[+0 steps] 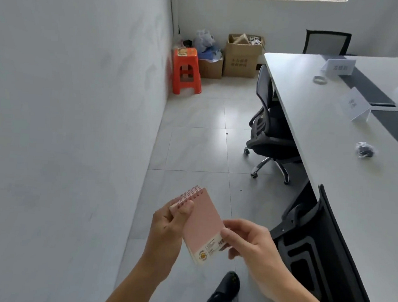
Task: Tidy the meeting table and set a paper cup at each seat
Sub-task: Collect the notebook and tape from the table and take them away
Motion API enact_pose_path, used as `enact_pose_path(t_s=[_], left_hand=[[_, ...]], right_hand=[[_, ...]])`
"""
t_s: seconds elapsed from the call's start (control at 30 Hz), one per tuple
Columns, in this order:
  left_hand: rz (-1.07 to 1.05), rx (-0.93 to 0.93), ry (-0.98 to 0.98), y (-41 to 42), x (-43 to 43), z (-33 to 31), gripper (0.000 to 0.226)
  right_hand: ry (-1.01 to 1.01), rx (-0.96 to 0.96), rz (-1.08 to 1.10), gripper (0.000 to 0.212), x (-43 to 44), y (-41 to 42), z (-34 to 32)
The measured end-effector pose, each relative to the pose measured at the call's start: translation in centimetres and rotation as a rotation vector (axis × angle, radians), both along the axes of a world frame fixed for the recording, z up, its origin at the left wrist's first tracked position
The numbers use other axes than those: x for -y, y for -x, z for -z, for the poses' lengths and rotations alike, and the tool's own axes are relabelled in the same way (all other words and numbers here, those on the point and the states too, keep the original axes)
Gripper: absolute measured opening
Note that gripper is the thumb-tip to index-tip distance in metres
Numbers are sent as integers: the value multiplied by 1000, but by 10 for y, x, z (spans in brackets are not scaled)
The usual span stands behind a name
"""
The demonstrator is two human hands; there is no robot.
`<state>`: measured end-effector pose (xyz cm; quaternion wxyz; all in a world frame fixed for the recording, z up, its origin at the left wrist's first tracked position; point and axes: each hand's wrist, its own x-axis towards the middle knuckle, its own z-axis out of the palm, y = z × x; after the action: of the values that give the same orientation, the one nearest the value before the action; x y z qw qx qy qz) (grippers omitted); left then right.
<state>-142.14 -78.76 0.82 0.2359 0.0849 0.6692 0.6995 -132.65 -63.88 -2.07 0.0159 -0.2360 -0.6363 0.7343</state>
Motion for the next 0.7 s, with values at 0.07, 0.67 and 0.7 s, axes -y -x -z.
enact_pose_path(t_s=[0.07, 0.67, 0.7], left_hand=[[57, 43, -62, 27, -22, 1, 34], [432, 85, 420, 300, -198, 25, 39], [436, 106, 425, 315, -207, 31, 39]], right_hand=[[202, 35, 3, 20, -12, 26, 7], [-197, 307, 164, 9, -250, 200, 43], [-196, 330, 222, 8, -262, 202, 49]])
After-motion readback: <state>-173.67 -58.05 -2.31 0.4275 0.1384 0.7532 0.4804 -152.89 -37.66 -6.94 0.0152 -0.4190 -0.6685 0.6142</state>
